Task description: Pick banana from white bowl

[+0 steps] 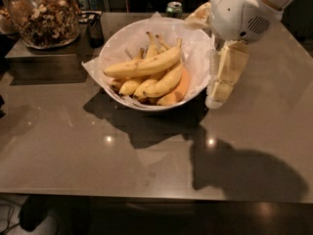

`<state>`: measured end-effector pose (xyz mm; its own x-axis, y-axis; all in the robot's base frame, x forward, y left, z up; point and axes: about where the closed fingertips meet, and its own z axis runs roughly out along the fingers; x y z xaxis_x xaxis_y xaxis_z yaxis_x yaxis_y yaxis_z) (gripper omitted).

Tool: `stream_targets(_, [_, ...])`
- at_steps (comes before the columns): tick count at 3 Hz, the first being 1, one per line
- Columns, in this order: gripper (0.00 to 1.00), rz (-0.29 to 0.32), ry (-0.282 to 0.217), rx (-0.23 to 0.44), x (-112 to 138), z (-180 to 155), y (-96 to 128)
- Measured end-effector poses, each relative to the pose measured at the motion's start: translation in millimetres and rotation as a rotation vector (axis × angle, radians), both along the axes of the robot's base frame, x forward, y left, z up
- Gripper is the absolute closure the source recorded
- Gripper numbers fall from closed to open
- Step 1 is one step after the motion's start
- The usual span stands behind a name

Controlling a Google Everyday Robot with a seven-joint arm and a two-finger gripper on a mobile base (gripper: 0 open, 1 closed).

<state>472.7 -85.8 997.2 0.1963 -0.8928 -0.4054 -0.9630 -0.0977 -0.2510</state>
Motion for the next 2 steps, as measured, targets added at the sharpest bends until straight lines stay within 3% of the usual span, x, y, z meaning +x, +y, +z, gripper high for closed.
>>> stream_targets(2, [0.00,-0.001,0.002,0.010,3.5,-0.3,2.6])
